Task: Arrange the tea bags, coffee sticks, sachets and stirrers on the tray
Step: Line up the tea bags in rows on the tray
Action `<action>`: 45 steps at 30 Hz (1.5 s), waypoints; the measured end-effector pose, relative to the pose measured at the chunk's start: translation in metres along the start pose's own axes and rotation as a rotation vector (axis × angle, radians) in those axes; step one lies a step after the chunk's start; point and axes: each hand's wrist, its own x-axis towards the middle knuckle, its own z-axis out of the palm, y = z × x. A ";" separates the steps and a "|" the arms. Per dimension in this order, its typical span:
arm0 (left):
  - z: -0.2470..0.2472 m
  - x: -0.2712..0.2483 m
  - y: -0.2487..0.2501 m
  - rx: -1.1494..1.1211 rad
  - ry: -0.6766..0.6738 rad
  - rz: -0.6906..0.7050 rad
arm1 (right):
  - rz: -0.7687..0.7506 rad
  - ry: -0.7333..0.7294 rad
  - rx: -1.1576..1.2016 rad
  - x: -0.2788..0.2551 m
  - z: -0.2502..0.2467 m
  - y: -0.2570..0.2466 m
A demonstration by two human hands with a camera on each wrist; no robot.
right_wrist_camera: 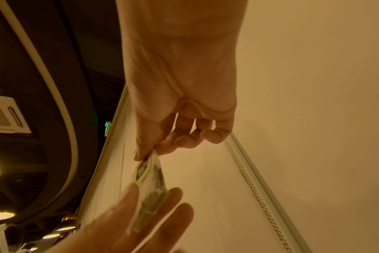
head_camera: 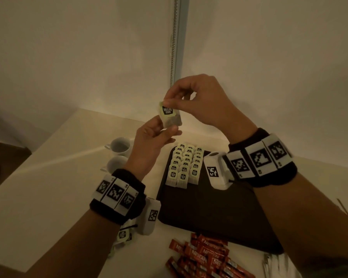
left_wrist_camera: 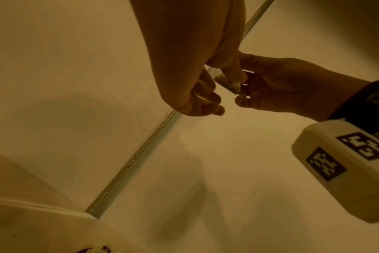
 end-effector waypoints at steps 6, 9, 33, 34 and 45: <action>0.008 -0.005 0.003 -0.055 -0.045 -0.028 | -0.009 -0.032 -0.030 -0.005 -0.005 -0.010; 0.009 -0.006 0.004 -0.073 -0.063 -0.012 | -0.019 -0.049 -0.047 -0.005 -0.007 -0.013; 0.003 -0.006 0.014 0.163 -0.009 0.030 | 0.018 0.058 0.086 -0.020 -0.006 0.004; 0.004 -0.006 0.013 0.174 -0.010 0.021 | 0.021 0.066 0.090 -0.021 -0.006 0.006; -0.074 -0.068 -0.011 0.569 -0.211 -0.250 | 0.519 -0.096 -0.078 -0.102 0.035 0.124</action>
